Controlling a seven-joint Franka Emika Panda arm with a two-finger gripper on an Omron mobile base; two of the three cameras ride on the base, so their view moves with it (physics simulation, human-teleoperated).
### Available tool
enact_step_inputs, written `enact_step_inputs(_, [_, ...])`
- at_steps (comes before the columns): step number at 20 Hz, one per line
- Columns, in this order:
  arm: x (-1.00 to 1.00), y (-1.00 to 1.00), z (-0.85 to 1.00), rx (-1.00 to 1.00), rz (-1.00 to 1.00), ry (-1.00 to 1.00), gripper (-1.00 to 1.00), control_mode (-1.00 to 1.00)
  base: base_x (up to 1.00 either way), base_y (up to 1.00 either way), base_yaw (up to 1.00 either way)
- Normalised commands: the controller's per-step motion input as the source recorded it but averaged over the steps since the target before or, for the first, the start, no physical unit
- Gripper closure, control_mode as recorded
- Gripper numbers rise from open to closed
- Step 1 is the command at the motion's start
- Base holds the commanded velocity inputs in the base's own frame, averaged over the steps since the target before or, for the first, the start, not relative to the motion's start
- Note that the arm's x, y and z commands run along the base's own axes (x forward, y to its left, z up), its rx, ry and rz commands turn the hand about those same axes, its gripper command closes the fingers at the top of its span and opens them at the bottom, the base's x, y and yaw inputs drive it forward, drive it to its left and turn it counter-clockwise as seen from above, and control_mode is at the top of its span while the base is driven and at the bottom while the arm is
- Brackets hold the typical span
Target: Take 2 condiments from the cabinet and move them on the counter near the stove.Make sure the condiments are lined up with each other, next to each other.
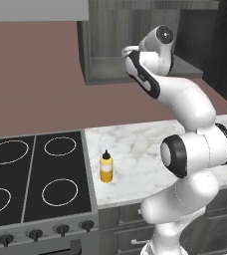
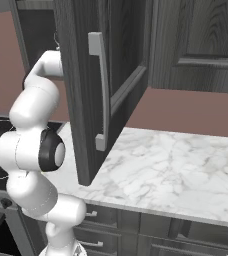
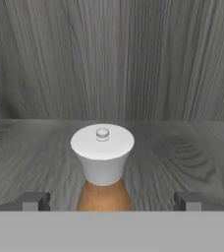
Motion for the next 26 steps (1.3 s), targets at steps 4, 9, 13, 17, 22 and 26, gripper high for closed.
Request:
enact_step_inputs(4, [0.01, 0.0, 0.0, 0.0, 0.0, 0.0, -1.0, -1.0, 0.0, 0.0, 0.0])
enact_step_inputs(9, [0.05, 0.0, 0.0, 0.0, 0.0, 0.0, -1.0, -1.0, 0.0, 0.0, 0.0])
enact_step_inputs(13, [0.08, 0.02, -0.04, 0.0, 0.0, 0.0, -1.0, -1.0, 0.0, 0.0, 0.0])
enact_step_inputs(17, [0.12, 0.02, -0.05, 0.0, 0.0, 0.0, -1.0, -1.0, 0.0, 0.0, 0.0])
enact_step_inputs(22, [0.09, 0.01, -0.02, 0.0, 0.0, 0.0, -1.0, -1.0, 0.0, 0.0, 0.0])
enact_step_inputs(26, [0.06, 0.0, 0.0, 0.0, 0.0, 0.0, -1.0, -1.0, 0.0, 0.0, 0.0])
